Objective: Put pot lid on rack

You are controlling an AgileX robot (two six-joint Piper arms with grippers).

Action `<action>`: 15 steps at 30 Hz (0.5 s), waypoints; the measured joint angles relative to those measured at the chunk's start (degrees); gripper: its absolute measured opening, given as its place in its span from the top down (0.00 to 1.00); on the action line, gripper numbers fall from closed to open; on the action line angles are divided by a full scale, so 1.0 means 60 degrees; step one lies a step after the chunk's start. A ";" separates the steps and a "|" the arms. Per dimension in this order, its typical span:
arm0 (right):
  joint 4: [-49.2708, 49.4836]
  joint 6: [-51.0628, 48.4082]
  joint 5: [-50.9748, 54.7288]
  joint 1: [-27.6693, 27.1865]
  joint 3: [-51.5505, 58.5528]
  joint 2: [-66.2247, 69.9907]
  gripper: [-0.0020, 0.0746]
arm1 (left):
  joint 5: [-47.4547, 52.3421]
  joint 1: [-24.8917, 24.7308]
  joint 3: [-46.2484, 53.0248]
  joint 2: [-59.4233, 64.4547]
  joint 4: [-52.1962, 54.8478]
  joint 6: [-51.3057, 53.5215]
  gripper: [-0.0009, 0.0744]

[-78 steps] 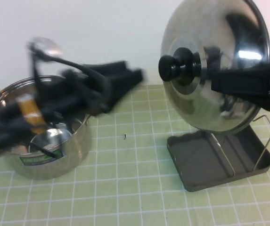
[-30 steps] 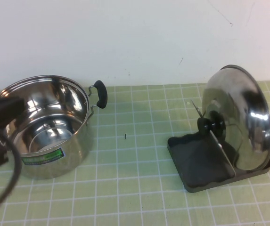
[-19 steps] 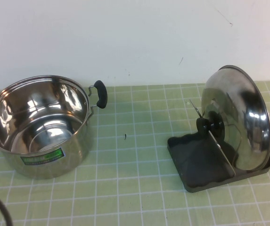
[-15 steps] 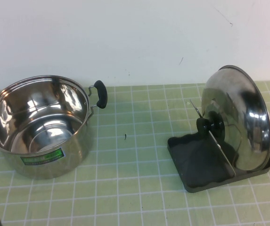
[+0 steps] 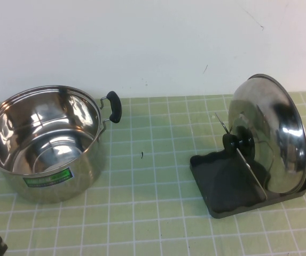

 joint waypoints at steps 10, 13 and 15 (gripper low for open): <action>0.0041 0.0000 0.0000 0.0000 0.0000 0.0000 0.98 | 0.0014 0.0000 0.0122 0.0000 0.0451 0.1390 0.99; 0.0041 0.0000 0.0000 0.0000 0.0000 0.0000 0.98 | -0.0485 0.0000 0.0122 0.0000 0.0633 0.1390 0.99; 0.0041 0.0000 0.0000 0.0000 0.0000 0.0000 0.98 | -0.0752 0.0000 0.0122 0.0000 0.0842 0.1390 0.99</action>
